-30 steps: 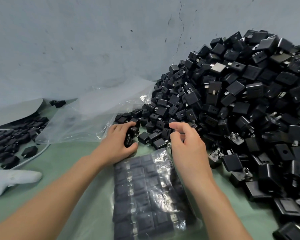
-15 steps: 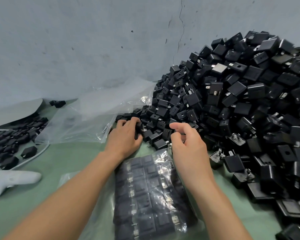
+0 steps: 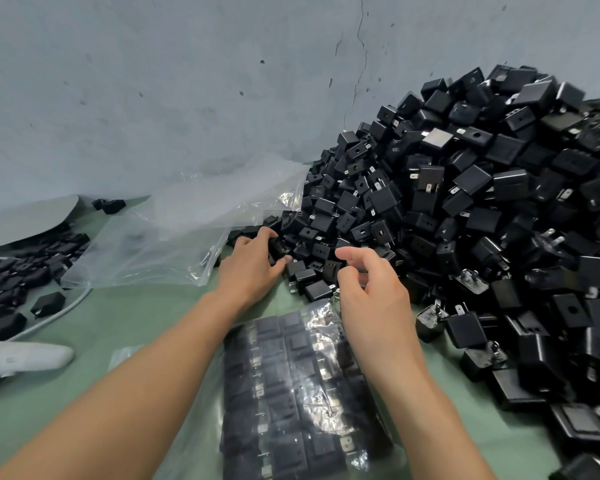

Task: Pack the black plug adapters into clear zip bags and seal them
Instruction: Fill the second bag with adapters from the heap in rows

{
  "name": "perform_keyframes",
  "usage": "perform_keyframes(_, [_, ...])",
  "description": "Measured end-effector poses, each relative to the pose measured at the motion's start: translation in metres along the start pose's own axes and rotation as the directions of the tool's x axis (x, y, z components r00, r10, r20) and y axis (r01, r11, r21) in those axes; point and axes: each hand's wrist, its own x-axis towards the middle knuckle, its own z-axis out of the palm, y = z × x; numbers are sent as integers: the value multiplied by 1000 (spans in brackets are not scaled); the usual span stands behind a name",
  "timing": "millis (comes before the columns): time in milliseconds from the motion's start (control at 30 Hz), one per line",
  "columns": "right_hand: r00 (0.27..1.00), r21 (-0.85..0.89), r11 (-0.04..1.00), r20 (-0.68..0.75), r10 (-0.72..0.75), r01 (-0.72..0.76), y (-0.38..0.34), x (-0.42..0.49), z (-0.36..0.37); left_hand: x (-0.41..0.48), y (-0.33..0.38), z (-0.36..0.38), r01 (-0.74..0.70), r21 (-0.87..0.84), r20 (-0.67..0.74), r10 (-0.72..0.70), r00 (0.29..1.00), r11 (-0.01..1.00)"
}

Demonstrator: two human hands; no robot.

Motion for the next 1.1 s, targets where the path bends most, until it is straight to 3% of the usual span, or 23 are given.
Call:
perform_keyframes(233, [1000,25,1000,-22,-8,8,-2,1,0,12,-4,2,3,-88,-35,-6,999,996])
perform_keyframes(300, [1000,46,999,-26,-11,12,-2,0,1,11,-8,-10,71,-270,-83,-97,992,960])
perform_keyframes(333, [1000,64,998,-27,-6,8,-4,-1,2,11,-9,-19,166,-445,-82,-224,971,880])
perform_keyframes(367, [1000,102,995,-27,7,-4,-5,-1,3,12,-7,-34,273,-684,-10,-382,924,676])
perform_keyframes(400, [999,175,984,-22,35,-30,-8,-2,4,9,-5,-52,326,-888,149,-469,871,324])
perform_keyframes(433, [997,281,957,-11,80,-74,-12,-3,6,2,-2,-69,321,-945,315,-441,841,-62])
perform_keyframes(467, [991,394,910,13,137,-131,-17,-4,8,-8,3,-86,275,-896,398,-361,843,-348])
perform_keyframes(500, [979,492,848,54,198,-199,-22,-6,10,-21,9,-100,230,-835,411,-290,864,-499])
perform_keyframes(533, [963,556,788,108,247,-264,-27,-10,14,-36,16,-111,204,-799,393,-235,889,-566])
perform_keyframes(633, [921,627,676,244,302,-388,-39,-30,32,-92,33,-135,167,-770,322,-150,935,-616])
perform_keyframes(700, [880,631,613,363,307,-474,-44,-49,46,-127,41,-141,151,-827,303,-203,931,-542])
perform_keyframes(733, [839,624,564,448,311,-542,-47,-58,53,-144,43,-139,128,-899,268,-295,917,-418])
perform_keyframes(800, [720,616,378,632,286,-691,-52,-73,64,-171,47,-131,104,-994,70,-472,879,45])
perform_keyframes(867, [644,603,232,735,210,-763,-57,-83,72,-190,51,-122,77,-849,-174,-415,893,523])
perform_keyframes(900, [643,615,189,746,177,-766,-57,-85,74,-196,52,-115,60,-732,-239,-338,910,678])
perform_keyframes(967, [672,661,122,721,169,-740,-53,-88,76,-203,52,-106,42,-561,-290,-244,926,827])
perform_keyframes(1033, [708,707,67,690,153,-704,-48,-88,78,-208,51,-103,7,-480,-319,-182,930,877])
perform_keyframes(1100, [694,703,18,697,179,-711,-48,-91,81,-211,49,-104,-37,-445,-349,-135,927,895])
